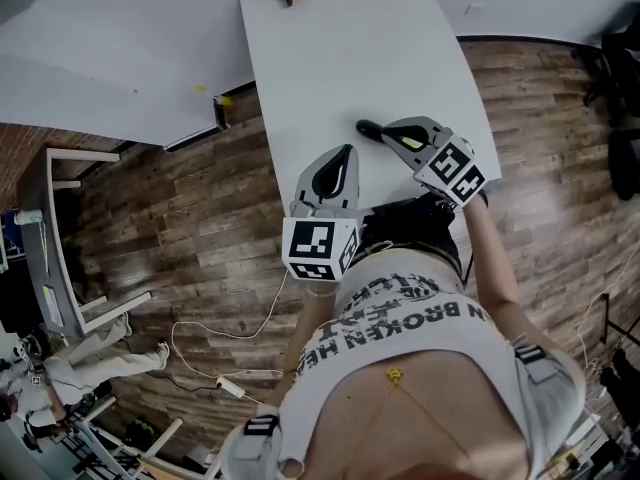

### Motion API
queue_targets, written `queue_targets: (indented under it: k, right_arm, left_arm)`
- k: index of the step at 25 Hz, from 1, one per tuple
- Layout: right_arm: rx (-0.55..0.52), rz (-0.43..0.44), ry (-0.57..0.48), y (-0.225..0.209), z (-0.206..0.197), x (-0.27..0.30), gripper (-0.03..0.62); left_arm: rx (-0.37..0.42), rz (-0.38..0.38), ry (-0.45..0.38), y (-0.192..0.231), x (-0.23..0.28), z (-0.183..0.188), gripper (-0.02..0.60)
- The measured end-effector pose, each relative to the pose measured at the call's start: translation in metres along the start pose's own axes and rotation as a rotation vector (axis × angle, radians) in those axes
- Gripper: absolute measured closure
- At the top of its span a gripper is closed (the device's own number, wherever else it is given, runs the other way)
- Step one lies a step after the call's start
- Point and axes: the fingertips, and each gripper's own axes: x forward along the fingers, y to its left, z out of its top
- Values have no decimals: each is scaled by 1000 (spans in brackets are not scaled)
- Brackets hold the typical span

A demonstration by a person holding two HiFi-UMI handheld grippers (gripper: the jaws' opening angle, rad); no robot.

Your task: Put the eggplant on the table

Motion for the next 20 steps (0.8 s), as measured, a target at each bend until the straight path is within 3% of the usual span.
queue_targets:
  k: [8, 20]
  right_arm:
    - [-20, -23, -123, 5, 37, -24, 582]
    - [7, -12, -395, 21, 93, -75, 583]
  left_arm:
    - [5, -19, -1, -9, 0, -1, 575]
    - [89, -56, -23, -36, -4, 9, 575]
